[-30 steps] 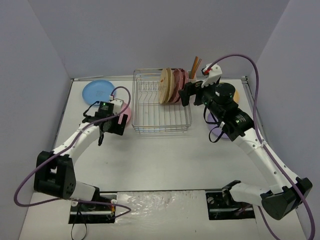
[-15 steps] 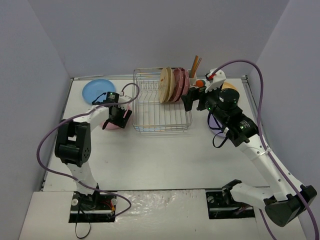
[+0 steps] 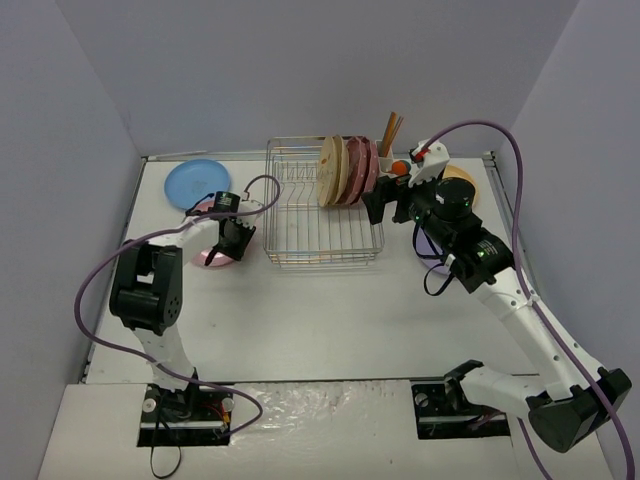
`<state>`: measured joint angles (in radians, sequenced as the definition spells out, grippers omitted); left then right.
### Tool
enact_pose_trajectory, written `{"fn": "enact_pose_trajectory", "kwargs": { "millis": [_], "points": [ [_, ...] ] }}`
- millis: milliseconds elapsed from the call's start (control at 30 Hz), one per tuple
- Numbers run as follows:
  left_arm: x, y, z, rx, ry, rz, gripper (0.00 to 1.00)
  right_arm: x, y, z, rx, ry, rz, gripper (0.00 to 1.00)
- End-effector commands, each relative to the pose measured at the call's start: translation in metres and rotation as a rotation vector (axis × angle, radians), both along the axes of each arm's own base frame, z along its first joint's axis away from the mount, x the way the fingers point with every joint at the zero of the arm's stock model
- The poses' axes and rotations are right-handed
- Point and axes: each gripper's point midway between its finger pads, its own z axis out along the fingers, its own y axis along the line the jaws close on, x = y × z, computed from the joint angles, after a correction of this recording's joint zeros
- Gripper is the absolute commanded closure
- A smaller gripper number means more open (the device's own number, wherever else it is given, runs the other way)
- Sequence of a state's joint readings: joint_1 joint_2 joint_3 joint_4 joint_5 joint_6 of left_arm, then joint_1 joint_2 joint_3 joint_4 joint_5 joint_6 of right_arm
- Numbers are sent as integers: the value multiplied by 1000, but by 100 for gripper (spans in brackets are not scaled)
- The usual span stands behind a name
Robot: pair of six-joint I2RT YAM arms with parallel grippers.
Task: Load the plates into the dish rack
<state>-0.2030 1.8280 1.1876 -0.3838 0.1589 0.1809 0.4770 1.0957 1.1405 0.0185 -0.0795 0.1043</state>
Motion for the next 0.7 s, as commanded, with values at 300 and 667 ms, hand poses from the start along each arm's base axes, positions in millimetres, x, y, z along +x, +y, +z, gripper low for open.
{"fn": "enact_pose_trajectory", "kwargs": {
  "millis": [300, 667],
  "points": [
    [-52, 18, 55, -10, 15, 206, 100, 4, 3, 21, 46, -64, 15, 0],
    [-10, -51, 273, -583, -349, 313, 100, 0, 1, 32, 71, -81, 13, 0]
  ]
}}
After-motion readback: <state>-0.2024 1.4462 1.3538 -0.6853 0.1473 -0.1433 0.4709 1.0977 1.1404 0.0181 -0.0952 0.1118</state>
